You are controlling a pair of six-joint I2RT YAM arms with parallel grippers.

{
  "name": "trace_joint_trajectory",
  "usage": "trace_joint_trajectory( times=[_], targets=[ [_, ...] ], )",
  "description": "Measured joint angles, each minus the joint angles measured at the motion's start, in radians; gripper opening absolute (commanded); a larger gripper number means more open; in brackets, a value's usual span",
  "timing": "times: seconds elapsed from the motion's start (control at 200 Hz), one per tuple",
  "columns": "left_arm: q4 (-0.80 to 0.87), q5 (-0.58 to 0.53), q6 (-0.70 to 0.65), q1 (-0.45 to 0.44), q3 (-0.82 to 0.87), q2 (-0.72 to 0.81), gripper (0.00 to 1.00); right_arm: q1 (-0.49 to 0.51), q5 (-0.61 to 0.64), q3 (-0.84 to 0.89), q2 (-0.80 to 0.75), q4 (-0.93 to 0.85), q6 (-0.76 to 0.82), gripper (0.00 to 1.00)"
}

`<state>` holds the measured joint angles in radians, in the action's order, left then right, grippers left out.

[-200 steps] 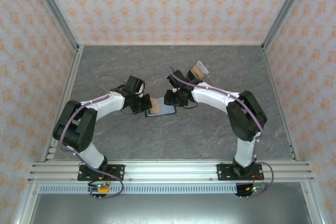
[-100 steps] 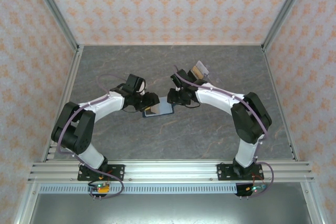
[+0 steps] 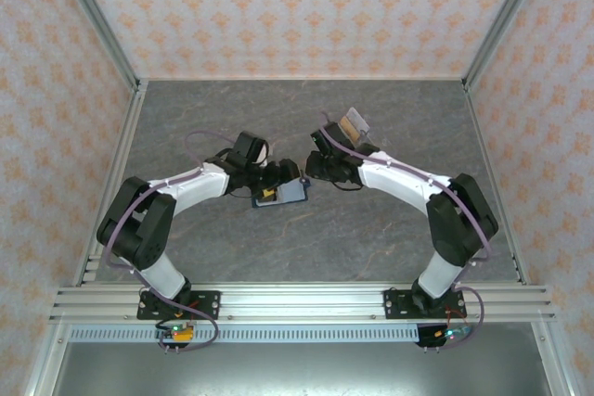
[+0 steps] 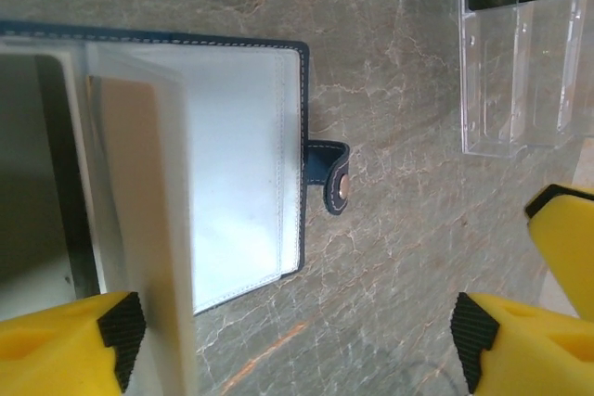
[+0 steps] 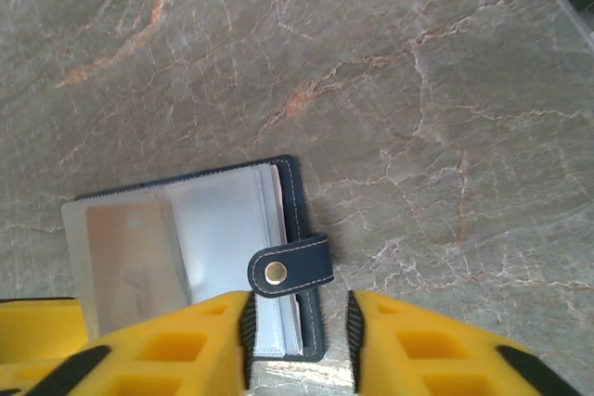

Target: Take the credit cards out of the card holder

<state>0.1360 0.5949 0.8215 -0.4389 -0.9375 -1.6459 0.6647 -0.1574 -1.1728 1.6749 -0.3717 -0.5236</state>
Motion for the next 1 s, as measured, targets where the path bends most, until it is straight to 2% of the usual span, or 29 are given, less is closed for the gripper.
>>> trace_joint_trajectory(
  times=[0.39, 0.591, 0.781, 1.001],
  targets=[
    [-0.1, 0.03, 0.053, 0.0, -0.005, -0.065, 0.94, -0.001, 0.027, 0.009, -0.006, 0.014, -0.001, 0.42],
    [-0.063, -0.005, 0.04, 0.003, -0.004, -0.056, 0.92, -0.001, -0.007, 0.009, 0.0, 0.016, 0.006, 0.35],
    [0.025, -0.097, 0.005, 0.035, 0.011, 0.047, 0.81, 0.017, -0.073, -0.024, 0.068, 0.017, 0.03, 0.31],
    [0.061, -0.162, -0.024, 0.042, 0.043, 0.103, 0.59, 0.086, -0.101, -0.106, 0.158, 0.005, 0.042, 0.28]
  ],
)
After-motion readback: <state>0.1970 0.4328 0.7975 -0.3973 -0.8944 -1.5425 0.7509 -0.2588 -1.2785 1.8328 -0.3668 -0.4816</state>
